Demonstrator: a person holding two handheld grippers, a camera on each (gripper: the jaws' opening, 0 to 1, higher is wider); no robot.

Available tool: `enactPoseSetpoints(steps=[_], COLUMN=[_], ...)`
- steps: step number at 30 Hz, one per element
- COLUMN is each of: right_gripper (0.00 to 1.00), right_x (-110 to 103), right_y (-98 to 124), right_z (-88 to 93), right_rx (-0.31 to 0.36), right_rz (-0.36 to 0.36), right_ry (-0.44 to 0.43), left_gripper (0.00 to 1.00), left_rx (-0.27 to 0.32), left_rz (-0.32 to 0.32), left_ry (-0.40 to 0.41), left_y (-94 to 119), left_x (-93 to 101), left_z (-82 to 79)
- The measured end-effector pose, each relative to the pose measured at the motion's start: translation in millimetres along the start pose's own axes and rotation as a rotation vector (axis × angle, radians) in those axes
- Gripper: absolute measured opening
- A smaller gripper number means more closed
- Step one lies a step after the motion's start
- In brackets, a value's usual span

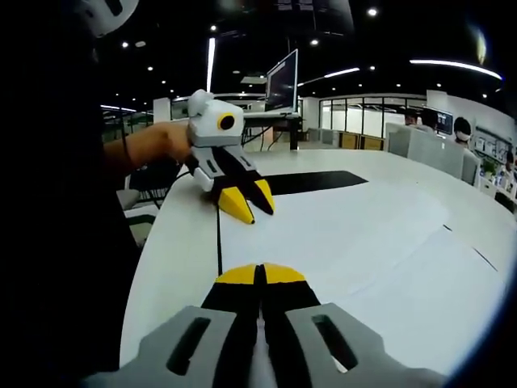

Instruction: Flip through the bound document one page at a time

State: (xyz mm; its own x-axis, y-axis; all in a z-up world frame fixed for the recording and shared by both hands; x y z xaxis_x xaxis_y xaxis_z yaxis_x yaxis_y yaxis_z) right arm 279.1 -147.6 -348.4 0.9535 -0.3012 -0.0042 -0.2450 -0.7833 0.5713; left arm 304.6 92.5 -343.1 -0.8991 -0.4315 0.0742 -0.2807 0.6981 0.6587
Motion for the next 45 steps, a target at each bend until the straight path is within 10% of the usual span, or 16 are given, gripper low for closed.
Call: enactPoseSetpoints(steps=[45], right_gripper=[0.02], right_x=[-9.0], right_y=[2.7], right_z=[2.2], right_rx=[0.009], right_rz=[-0.025], right_ry=[0.027], left_gripper=[0.20], left_rx=[0.032], left_rz=[-0.006], left_ry=[-0.005], left_y=[-1.0], left_x=[1.8], left_z=[2.3])
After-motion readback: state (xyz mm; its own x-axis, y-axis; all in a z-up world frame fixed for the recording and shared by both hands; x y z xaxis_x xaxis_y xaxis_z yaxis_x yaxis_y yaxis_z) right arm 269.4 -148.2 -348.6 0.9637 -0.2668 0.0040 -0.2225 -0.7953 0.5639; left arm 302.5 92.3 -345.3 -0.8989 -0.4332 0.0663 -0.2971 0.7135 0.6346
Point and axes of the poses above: the point that each gripper's makers call its tool centre point, and the gripper's own axes: y roughly backward along the fingers, x roughly to its right, z roughly out of its underside, the point moved 10 cm from there along y, roughly backward along the fingers, and after that the axes turned 14 degrees about -x, right-handed, at the moved point
